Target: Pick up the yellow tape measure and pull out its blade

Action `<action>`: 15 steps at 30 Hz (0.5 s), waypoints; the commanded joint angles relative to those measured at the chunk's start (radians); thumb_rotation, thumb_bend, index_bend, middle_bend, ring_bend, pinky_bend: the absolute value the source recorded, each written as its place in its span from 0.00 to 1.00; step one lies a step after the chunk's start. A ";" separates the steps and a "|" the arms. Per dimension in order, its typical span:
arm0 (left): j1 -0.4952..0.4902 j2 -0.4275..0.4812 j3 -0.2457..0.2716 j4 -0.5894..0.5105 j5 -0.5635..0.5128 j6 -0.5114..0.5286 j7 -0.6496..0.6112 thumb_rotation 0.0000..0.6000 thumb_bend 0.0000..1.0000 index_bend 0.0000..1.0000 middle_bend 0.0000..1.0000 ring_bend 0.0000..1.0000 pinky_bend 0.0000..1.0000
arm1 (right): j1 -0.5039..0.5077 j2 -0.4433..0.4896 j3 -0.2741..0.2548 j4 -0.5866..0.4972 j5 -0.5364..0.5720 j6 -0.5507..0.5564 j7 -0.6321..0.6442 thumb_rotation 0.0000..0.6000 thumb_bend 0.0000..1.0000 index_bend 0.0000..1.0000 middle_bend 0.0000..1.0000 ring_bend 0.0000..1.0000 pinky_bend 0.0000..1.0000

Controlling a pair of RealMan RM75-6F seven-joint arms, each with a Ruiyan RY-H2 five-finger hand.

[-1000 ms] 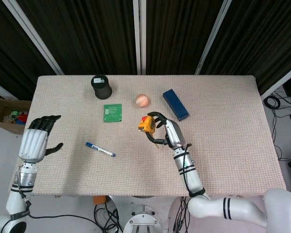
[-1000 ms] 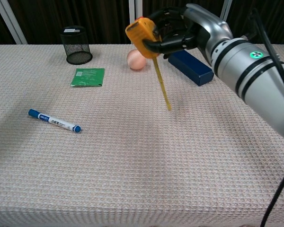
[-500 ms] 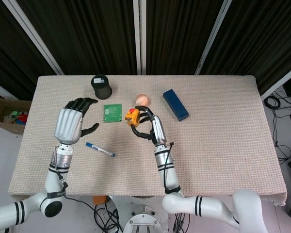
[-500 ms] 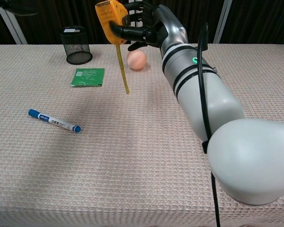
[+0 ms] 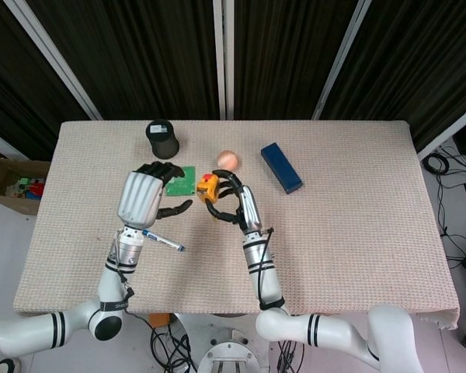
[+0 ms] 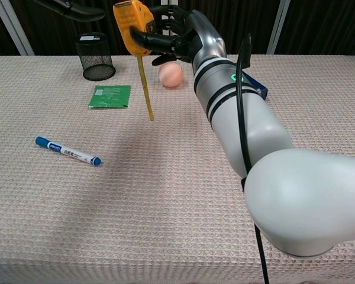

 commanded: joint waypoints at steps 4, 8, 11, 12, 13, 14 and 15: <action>-0.026 -0.026 -0.005 0.022 -0.007 -0.002 -0.005 0.78 0.13 0.48 0.50 0.47 0.59 | 0.003 -0.003 0.008 0.010 0.004 -0.014 -0.002 1.00 0.34 0.63 0.50 0.46 0.47; -0.038 -0.035 -0.004 0.032 -0.010 -0.002 -0.007 0.79 0.15 0.49 0.51 0.48 0.60 | 0.005 0.001 0.006 0.011 0.000 -0.029 -0.006 1.00 0.34 0.63 0.50 0.46 0.47; -0.046 -0.041 -0.003 0.042 -0.017 -0.006 -0.009 0.78 0.18 0.50 0.52 0.49 0.60 | 0.004 0.002 0.005 0.009 -0.003 -0.035 -0.002 1.00 0.34 0.63 0.50 0.46 0.47; -0.048 -0.043 -0.003 0.045 -0.019 -0.006 -0.009 0.78 0.19 0.50 0.52 0.50 0.61 | 0.004 0.002 0.005 0.009 -0.003 -0.036 -0.001 1.00 0.34 0.63 0.49 0.46 0.47; -0.050 -0.045 -0.002 0.049 -0.022 -0.006 -0.010 0.78 0.20 0.51 0.53 0.50 0.61 | 0.003 0.002 0.004 0.009 -0.003 -0.038 0.000 1.00 0.34 0.63 0.49 0.46 0.47; -0.051 -0.046 -0.001 0.051 -0.024 -0.006 -0.012 0.79 0.20 0.51 0.53 0.50 0.61 | 0.003 0.002 0.004 0.009 -0.003 -0.039 0.000 1.00 0.34 0.63 0.49 0.46 0.47; -0.052 -0.047 -0.001 0.053 -0.025 -0.006 -0.013 0.79 0.21 0.51 0.53 0.50 0.61 | 0.002 0.002 0.004 0.010 -0.003 -0.039 0.001 1.00 0.34 0.63 0.49 0.46 0.47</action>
